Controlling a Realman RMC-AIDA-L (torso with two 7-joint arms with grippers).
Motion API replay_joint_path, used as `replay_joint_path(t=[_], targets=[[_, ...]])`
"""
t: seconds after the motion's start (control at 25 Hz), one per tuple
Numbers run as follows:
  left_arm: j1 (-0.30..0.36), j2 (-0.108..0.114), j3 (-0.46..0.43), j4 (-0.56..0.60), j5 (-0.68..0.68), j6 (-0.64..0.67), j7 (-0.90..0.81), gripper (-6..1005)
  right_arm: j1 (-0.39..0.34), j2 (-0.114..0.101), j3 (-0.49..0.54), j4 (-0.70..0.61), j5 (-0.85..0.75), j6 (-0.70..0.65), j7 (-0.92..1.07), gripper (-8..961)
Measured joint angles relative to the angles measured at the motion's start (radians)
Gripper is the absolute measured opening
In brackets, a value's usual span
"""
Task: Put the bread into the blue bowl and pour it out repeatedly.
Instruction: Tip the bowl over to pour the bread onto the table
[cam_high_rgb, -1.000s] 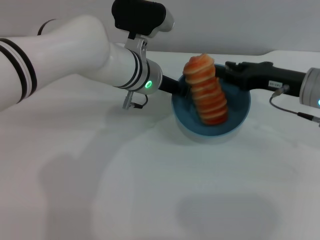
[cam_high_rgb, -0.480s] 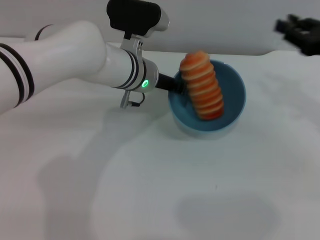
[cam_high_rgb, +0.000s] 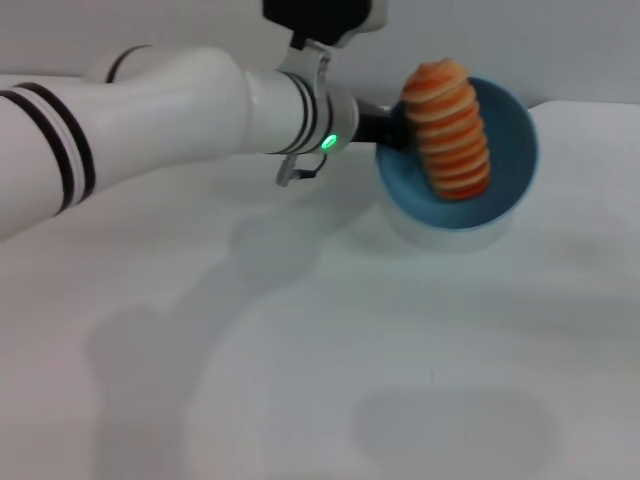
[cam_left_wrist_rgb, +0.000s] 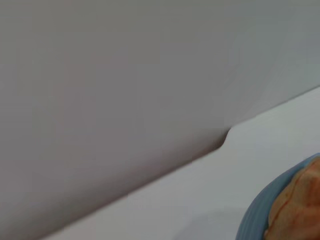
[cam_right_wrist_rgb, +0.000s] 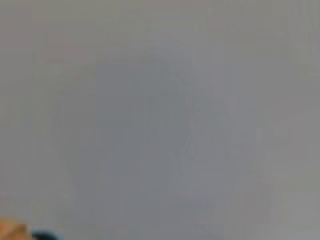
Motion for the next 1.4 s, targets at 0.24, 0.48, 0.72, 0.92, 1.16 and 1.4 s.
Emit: replay_joint_path(t=[0.24,0.48,0.72,0.92,1.16,1.4], targets=[[-0.012,-0.002,0.131,0.024,-0.018,-0.108,-0.013,0,-0.016,0.002,0.041,0.063,0.000,-0.007,-0.024,377],[-0.004,-0.003,0.248,0.020,-0.028,-0.239,-0.013,0,-0.036,0.000,0.096,0.072,0.000,-0.051,-0.024,378],[0.022,-0.004,0.266,0.020,-0.028,-0.335,-0.009,0,-0.043,-0.001,0.141,0.083,0.000,-0.084,-0.024,379],[0.012,-0.003,0.269,0.015,-0.025,-0.336,-0.007,-1,-0.043,-0.001,0.142,0.090,0.000,-0.088,-0.022,381],[0.013,-0.004,0.282,0.029,-0.026,-0.335,-0.005,-1,-0.045,0.001,0.143,0.093,0.000,-0.093,-0.022,382],[0.013,0.003,0.260,0.052,-0.023,-0.328,-0.005,-1,-0.033,-0.001,0.129,0.101,-0.007,-0.131,-0.015,383]])
